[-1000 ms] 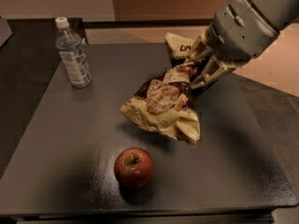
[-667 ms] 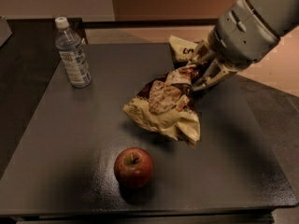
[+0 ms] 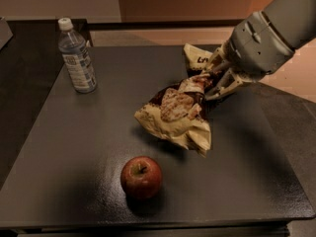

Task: Move brown chip bag near apple

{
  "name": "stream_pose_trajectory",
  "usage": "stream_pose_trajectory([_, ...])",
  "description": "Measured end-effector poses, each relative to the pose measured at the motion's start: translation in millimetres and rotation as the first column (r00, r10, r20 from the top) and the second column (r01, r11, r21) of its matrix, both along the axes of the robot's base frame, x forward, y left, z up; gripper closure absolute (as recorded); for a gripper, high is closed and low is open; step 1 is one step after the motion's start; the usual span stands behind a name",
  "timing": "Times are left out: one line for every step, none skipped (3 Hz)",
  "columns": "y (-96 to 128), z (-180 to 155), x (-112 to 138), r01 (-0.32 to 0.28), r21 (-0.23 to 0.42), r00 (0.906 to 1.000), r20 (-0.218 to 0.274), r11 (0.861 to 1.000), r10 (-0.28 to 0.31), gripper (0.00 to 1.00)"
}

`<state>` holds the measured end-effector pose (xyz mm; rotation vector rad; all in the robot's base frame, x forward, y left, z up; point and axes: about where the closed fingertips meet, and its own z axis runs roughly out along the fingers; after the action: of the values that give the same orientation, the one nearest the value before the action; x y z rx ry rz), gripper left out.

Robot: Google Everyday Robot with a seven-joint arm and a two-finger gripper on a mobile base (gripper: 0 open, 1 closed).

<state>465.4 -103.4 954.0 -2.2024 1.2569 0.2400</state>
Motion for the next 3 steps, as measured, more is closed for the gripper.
stream_pose_trajectory([-2, -13, -1, 0.001, -0.004, 0.9997, -0.026, 1.0, -0.001, 1.0])
stream_pose_trajectory([-1, -27, -4, 0.0, -0.013, 0.9988, -0.048, 1.0, -0.001, 0.82])
stream_pose_trajectory([0, -40, -8, 0.001, -0.026, 0.9977, -0.068, 1.0, -0.003, 0.59])
